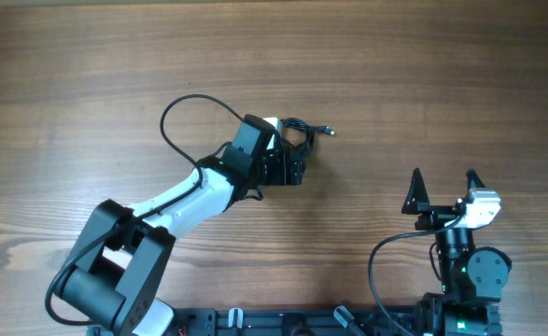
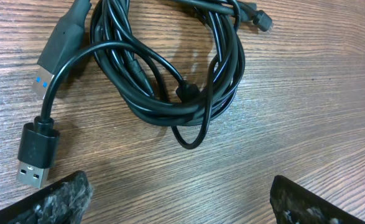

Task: Untangle cables
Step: 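Lower the left gripper onto the cable coil and close on it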

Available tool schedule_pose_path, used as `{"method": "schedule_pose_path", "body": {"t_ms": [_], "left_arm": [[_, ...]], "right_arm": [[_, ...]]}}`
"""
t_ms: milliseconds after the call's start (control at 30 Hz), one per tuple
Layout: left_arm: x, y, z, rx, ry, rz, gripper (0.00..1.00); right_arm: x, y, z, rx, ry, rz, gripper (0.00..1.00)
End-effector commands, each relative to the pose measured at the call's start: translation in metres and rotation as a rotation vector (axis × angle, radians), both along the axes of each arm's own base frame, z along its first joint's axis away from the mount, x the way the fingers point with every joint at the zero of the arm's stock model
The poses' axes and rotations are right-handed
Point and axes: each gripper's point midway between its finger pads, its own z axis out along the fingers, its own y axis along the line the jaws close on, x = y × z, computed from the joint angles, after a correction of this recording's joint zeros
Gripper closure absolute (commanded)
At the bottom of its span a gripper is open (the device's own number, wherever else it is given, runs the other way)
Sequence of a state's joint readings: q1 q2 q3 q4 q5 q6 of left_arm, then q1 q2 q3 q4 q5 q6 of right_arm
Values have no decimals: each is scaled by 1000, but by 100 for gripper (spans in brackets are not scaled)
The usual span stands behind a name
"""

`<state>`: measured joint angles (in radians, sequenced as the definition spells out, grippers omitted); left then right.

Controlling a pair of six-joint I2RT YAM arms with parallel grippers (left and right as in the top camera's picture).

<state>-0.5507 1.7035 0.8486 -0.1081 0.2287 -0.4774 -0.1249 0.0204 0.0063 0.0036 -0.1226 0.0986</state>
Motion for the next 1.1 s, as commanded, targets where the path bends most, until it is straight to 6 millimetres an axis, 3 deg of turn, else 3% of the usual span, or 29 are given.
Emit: {"method": "schedule_pose_path", "body": {"t_ms": [0,367,700,867,1067], "left_arm": [[4,-1,0,7,-3,11,4],[5,-1,1,5,-6,11,0],[29,-15,35,-40,-85,14,0],[44,-10,36,-11,-140,67,15],[63,-21,30,-62,-193,83,21]], "right_arm": [[0,1,1,-19,-5,5,0],[0,1,1,-19,-5,5,0],[0,1,1,-19,-5,5,0],[0,1,1,-19,-5,5,0],[0,1,1,-19,-5,5,0]]}}
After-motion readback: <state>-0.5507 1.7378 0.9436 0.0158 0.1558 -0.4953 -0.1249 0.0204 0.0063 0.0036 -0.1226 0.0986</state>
